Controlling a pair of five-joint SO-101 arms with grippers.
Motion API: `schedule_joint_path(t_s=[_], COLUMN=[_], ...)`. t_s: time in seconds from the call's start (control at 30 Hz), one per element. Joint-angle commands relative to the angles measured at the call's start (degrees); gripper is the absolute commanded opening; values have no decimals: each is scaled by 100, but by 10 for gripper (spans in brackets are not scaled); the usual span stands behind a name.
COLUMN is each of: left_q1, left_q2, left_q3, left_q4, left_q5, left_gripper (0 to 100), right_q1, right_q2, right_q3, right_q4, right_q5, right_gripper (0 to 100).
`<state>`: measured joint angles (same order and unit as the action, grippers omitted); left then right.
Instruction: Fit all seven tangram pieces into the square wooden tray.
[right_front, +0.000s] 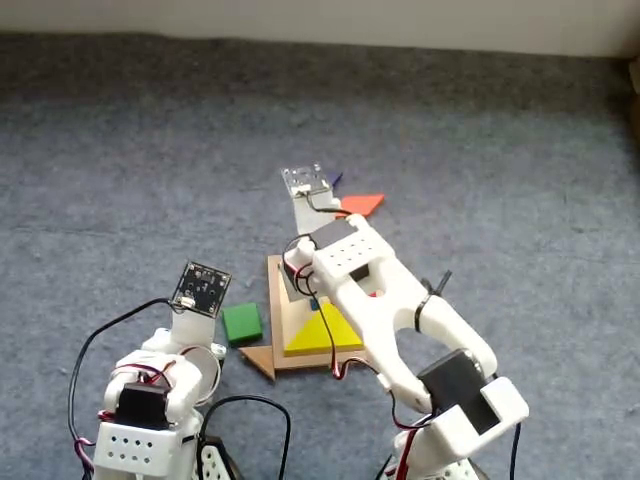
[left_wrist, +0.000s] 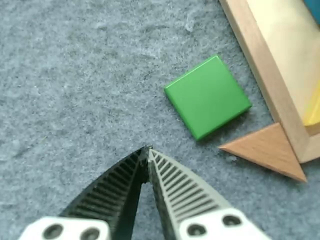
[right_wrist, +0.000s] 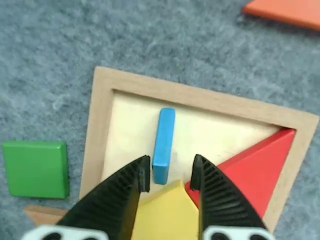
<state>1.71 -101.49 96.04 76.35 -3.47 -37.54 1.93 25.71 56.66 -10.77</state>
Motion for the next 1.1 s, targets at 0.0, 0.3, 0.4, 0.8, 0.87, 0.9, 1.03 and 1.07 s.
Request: schedule_joint_path(t_s=[0.0, 0.3, 0.4, 0.8, 0.87, 0.9, 1.03, 1.07], left_q1=[-75, -75, -75, -75, -75, -75, -75, -75], left_q2=[-171, -171, -171, -171, -171, -171, -171, -171], left_q3=[119, 119, 119, 119, 119, 119, 119, 119], left_q4=[35, 35, 35, 35, 35, 35, 35, 35], left_q5=[-44, -44, -44, -44, -44, -44, -44, -44], left_gripper=[7, 7, 7, 7, 7, 7, 7, 7], right_q1=[180, 585, 567, 602, 690, 743, 1051, 1103], right_q2=[-321, -347, -365, -330, -330, -330, -330, -330], right_q3=[-66, -101, -101, -75, -66, -66, -84, -66], right_q4=[-84, -84, -84, -409, -576, -620, -646, -646], right_q5=[-9, -9, -9, 1064, 1081, 1081, 1116, 1257], right_gripper=[138, 138, 138, 9, 6, 6, 6, 6])
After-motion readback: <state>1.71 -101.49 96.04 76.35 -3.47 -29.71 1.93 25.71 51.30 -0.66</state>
